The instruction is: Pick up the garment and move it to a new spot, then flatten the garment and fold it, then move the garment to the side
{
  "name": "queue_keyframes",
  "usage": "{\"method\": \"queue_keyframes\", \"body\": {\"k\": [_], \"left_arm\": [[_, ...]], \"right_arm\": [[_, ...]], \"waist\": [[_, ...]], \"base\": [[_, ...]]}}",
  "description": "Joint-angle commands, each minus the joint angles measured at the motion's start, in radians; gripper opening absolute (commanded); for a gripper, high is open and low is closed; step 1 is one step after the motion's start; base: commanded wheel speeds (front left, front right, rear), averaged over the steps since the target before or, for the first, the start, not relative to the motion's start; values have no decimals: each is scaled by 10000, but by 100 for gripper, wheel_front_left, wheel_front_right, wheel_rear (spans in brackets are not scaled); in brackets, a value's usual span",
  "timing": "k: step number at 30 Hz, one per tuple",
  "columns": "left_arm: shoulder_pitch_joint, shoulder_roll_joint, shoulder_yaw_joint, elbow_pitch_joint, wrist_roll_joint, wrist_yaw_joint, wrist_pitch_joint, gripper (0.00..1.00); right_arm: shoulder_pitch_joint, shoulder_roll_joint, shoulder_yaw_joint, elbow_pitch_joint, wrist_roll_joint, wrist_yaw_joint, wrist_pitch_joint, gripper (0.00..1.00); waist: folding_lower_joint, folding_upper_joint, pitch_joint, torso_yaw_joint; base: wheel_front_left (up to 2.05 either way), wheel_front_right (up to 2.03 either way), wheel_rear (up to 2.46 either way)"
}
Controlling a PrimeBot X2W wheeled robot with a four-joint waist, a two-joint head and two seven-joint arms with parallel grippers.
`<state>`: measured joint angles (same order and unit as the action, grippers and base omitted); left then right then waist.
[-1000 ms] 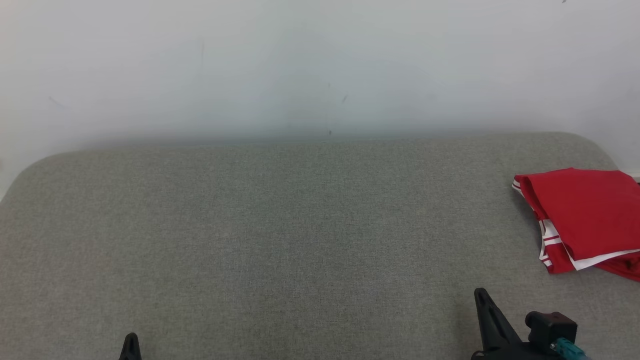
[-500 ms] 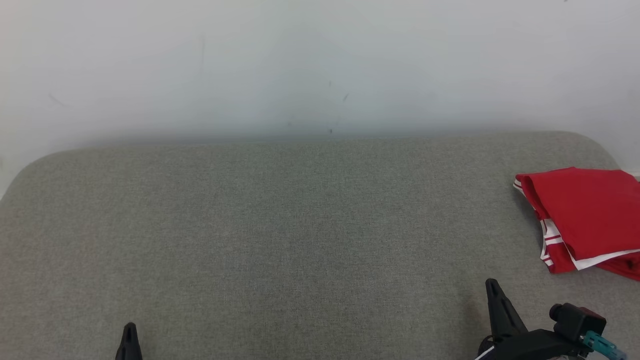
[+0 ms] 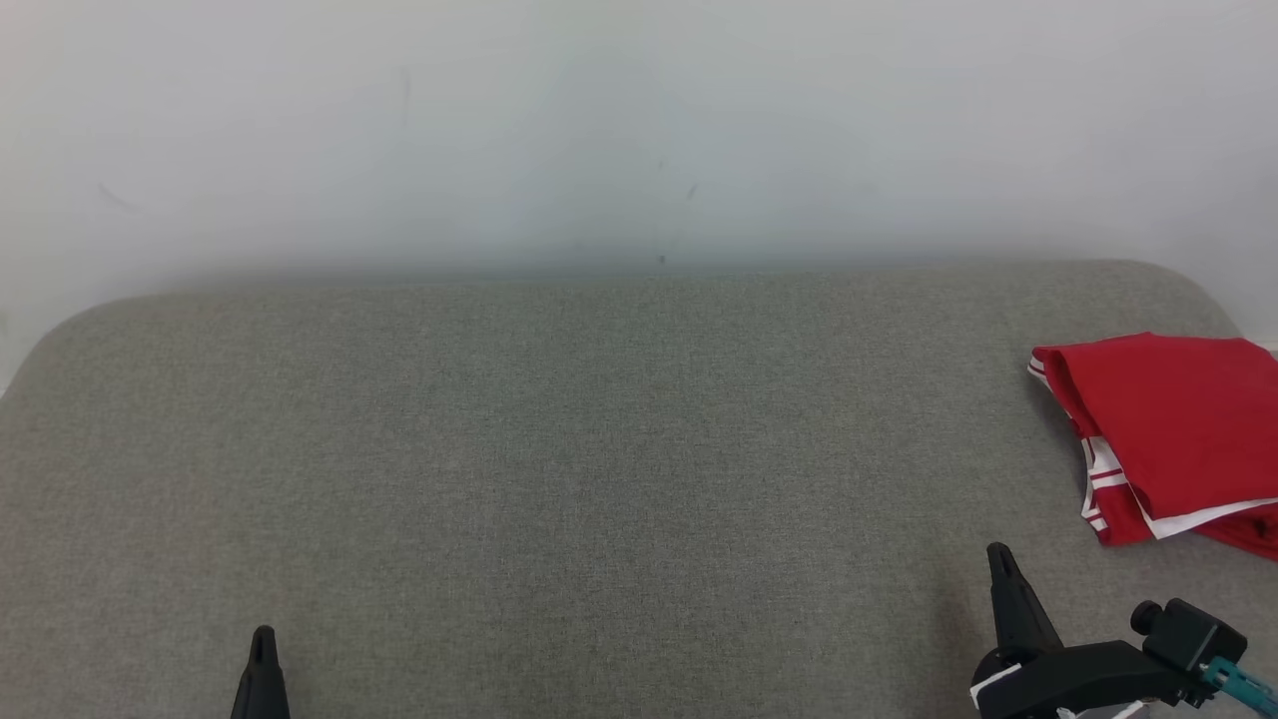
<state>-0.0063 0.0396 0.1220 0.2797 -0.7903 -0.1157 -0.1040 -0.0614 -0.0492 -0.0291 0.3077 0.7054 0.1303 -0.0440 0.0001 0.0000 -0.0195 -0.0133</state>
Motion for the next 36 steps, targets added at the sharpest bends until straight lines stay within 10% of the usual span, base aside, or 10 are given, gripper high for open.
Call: {"method": "queue_keyframes", "body": {"k": [1, 36], "left_arm": [[-290, 64, -21, -71, -403, -69, 106, 0], [-1044, 103, -71, 144, -4132, -112, 1166, 0]], "right_arm": [[-227, -8, -80, -139, 473, 2, 64, 0], [-524, -12, -528, -230, 4575, 5, 744, 0]], "waist": [[-1, 0, 5, 3], [-1, 0, 99, 53]], "base": [[0, 0, 0], [0, 0, 0]]}}
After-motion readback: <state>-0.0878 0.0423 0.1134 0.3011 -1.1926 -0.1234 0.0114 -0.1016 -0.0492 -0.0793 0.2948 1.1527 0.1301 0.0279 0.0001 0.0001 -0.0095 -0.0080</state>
